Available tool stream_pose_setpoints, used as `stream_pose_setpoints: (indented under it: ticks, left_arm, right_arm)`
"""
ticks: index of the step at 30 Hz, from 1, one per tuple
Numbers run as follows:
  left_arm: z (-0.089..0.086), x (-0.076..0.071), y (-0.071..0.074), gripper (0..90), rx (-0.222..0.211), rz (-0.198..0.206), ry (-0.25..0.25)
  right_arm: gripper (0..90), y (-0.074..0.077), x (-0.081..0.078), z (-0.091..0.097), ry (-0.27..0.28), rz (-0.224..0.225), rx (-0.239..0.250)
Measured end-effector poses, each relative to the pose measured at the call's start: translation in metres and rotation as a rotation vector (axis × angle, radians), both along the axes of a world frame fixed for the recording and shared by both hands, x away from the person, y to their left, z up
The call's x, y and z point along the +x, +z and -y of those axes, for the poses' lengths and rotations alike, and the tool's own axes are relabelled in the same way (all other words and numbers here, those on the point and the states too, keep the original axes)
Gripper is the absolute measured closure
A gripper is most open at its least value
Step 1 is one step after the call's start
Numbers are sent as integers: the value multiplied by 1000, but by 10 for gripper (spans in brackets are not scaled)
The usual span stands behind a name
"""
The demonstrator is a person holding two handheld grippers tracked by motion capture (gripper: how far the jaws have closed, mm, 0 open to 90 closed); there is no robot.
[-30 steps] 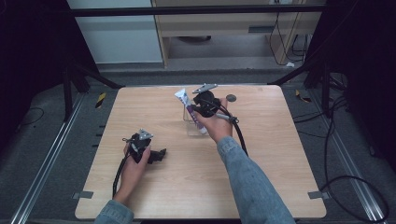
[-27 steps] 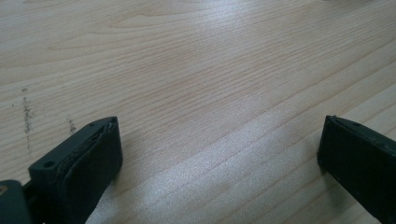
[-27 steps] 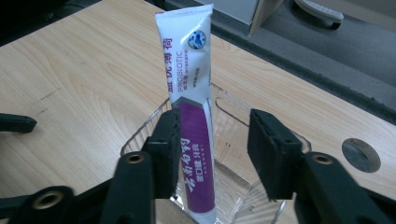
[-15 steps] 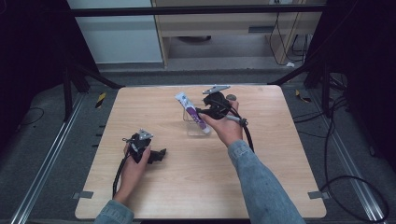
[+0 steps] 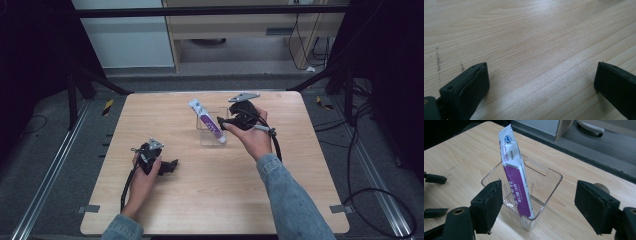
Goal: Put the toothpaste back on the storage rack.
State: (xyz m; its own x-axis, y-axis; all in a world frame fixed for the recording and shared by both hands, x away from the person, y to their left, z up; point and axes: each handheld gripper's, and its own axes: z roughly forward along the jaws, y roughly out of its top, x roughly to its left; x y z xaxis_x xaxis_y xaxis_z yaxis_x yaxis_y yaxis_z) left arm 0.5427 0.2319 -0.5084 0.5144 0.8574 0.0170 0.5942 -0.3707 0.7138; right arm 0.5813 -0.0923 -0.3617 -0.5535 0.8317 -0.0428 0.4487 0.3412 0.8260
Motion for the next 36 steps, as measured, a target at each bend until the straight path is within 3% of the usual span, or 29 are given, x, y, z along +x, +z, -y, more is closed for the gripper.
stream_pose_setpoints:
  ticks: [10,17,26,36]
  left_arm:
    - [0,0,0,0,2,0,-1]
    - [0,0,0,0,1,-1,0]
    - [0,0,0,0,1,-1,1]
    - [0,0,0,0,2,1,-1]
  right_arm:
    - [167,-2,-9,16,26,22,-22]
    - [135,-3,-13,30,16,13,-33]
    - [122,-9,-20,53,-22,12,21]
    - [111,-24,-28,78,-58,-9,25]
